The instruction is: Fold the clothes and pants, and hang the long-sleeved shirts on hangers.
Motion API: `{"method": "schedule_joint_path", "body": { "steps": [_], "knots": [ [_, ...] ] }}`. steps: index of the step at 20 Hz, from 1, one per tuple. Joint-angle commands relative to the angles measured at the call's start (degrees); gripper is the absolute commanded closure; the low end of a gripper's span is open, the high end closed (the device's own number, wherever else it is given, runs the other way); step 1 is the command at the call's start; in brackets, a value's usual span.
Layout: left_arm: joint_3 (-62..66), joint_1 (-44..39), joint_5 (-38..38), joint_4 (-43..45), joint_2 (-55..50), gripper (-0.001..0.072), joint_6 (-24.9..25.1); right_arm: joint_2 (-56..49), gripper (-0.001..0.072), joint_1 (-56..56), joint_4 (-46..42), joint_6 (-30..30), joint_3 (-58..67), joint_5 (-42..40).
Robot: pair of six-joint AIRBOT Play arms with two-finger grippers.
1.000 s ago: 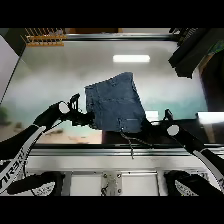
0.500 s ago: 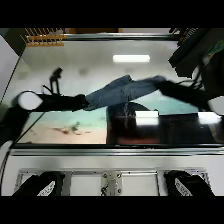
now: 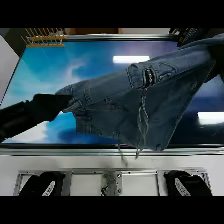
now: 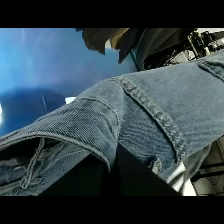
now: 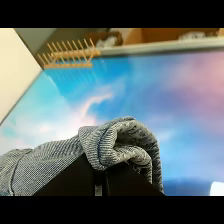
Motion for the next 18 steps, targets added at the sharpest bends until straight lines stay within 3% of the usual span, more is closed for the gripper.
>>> {"method": "schedule_joint_path", "body": {
  "steps": [1,4,6,9,13,18],
  "knots": [
    [-8.2,0.0,0.0,0.0,-4.0,0.0681,-2.7,-9.7,0.0683,0.9,-3.2,4.6,1.4,8.1],
    [-14.2,0.3,9.4,0.0,-17.0,0.0681,0.7,-26.0,0.0683,4.7,-7.8,4.1,1.4,8.3],
    [-12.9,1.6,16.3,-0.9,-28.8,0.0681,3.0,-36.8,0.0683,5.6,-9.6,4.2,1.6,1.8],
    [-2.3,5.5,15.1,-3.2,-47.5,0.068,9.8,-47.9,0.0683,5.6,-9.1,4.2,3.9,-5.8],
    [11.3,11.1,3.2,-11.2,-62.3,0.0681,16.4,-48.3,0.0683,5.6,-9.2,1.9,4.6,-7.3],
    [7.4,12.4,0.5,-7.0,-55.9,0.0681,21.2,-38.4,0.0683,9.1,-19.0,1.6,-1.9,1.9]
  ]
}}
